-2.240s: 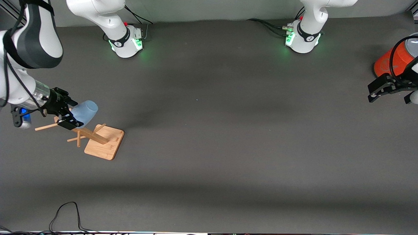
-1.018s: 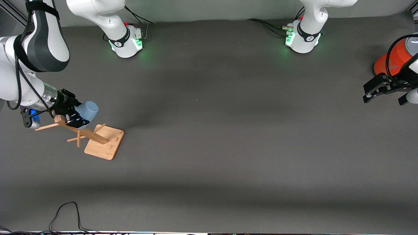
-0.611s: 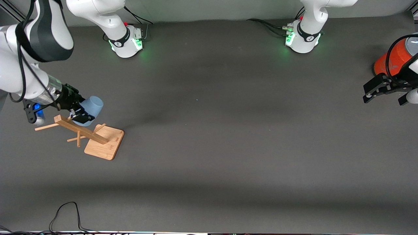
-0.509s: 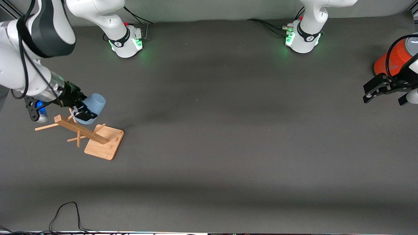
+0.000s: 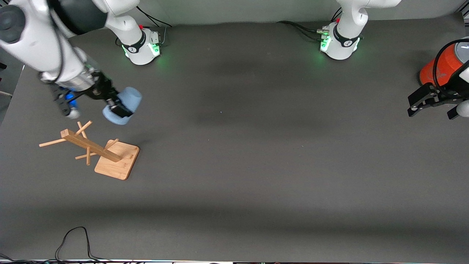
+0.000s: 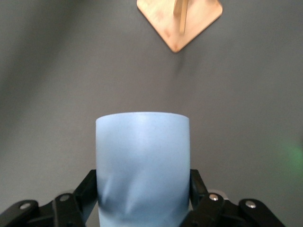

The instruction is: Rotate and upright cup with both arms

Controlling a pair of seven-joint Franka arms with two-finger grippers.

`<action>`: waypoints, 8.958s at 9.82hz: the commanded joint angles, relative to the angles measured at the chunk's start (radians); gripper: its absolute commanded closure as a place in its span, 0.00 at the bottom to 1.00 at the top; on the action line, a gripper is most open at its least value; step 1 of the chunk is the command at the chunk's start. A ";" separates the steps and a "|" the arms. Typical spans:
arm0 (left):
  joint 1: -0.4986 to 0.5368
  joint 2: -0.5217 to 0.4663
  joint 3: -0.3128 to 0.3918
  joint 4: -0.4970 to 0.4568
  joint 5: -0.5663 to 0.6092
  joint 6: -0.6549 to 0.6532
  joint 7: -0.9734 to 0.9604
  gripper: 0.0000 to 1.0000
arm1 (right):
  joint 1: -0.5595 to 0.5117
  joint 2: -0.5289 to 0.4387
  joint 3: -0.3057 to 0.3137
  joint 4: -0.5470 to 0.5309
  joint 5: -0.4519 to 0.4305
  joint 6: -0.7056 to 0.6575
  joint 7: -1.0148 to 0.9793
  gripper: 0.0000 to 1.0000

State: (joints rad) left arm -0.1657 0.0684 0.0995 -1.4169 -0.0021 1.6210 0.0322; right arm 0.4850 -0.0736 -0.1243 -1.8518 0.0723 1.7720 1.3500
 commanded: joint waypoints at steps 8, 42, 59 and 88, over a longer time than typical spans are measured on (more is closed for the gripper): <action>-0.008 0.004 0.008 0.010 -0.009 -0.004 0.011 0.00 | 0.432 0.435 -0.009 0.244 -0.062 0.250 1.036 0.30; -0.323 0.319 -0.006 -0.062 -0.102 0.046 -0.477 0.00 | 0.229 0.315 -0.032 0.381 -0.164 -0.130 0.442 0.00; -0.868 0.800 -0.006 0.125 0.212 -0.029 -1.278 0.15 | -0.549 0.089 0.127 0.264 -0.093 -0.131 -1.364 0.00; -0.707 0.594 0.002 -0.077 -0.265 0.266 -0.894 0.00 | -0.508 0.115 0.084 0.309 -0.078 -0.117 -1.433 0.00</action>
State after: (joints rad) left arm -0.8565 0.7254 0.0949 -1.4475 -0.3069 1.9200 -0.8397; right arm -0.0323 0.0329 -0.0306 -1.5620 -0.0226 1.6512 -0.0679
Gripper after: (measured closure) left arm 0.467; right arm 0.000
